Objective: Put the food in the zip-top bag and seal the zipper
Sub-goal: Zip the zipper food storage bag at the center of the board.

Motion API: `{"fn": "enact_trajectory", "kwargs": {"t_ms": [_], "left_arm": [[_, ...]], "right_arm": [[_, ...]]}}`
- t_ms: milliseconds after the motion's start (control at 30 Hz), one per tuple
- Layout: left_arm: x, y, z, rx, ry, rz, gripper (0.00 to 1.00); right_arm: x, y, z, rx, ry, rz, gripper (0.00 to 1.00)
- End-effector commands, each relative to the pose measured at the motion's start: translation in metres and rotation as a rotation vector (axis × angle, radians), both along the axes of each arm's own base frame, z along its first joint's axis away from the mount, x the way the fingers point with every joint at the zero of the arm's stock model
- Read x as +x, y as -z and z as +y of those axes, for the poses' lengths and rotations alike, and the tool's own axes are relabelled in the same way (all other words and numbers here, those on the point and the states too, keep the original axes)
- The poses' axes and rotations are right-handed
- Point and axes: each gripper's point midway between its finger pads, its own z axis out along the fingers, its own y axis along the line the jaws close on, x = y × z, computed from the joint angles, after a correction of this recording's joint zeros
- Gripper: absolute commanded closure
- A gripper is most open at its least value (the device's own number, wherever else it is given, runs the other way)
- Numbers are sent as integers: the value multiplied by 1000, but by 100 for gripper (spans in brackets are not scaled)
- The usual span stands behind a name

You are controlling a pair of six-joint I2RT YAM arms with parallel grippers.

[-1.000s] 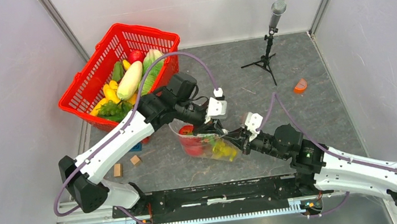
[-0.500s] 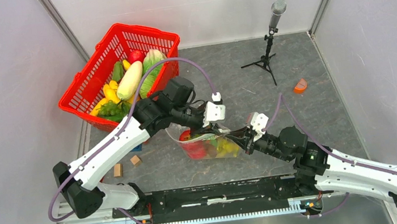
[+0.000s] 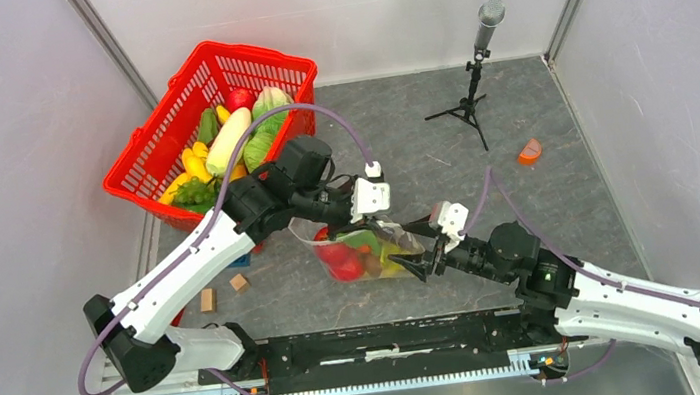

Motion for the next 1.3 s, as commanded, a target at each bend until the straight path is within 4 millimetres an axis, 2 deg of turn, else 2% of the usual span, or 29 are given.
{"fn": "enact_trajectory", "kwargs": {"t_ms": [0, 133, 233, 433, 533, 600, 833, 967, 1067, 1167, 1233, 1267], "left_arm": [[-6, -22, -7, -80, 24, -6, 98], [-13, -19, -6, -82, 46, 20, 98], [-16, -20, -5, -88, 53, 28, 98], [-19, -22, -5, -95, 59, 26, 98], [-19, -20, -3, -88, 55, 30, 98], [-19, -17, -2, -84, 50, 32, 98], [-14, 0, 18, 0, -17, -7, 98], [-8, 8, 31, 39, -72, -43, 98], [-7, 4, 29, 12, -87, -48, 96], [-6, -8, 16, -69, -97, -18, 76], [-7, -15, 5, -130, -104, 21, 27], [-4, -20, 1, -163, -136, 43, 19]], "right_arm": [[-4, -40, 11, 76, -53, -55, 32], [3, -43, 15, 70, -34, -81, 30], [4, -47, 18, 88, -35, -89, 35], [8, -43, 22, 74, -29, -72, 72], [8, -43, 20, 87, -17, -71, 84], [11, -44, 15, 100, 6, -78, 99], [32, -29, -12, 90, 192, -30, 100], [34, -24, -23, 109, 238, -21, 100], [33, -23, -25, 122, 239, -18, 100], [30, -20, -22, 122, 218, -12, 100], [28, -19, -18, 129, 201, -6, 100], [28, -19, -17, 131, 195, -3, 100]]}}
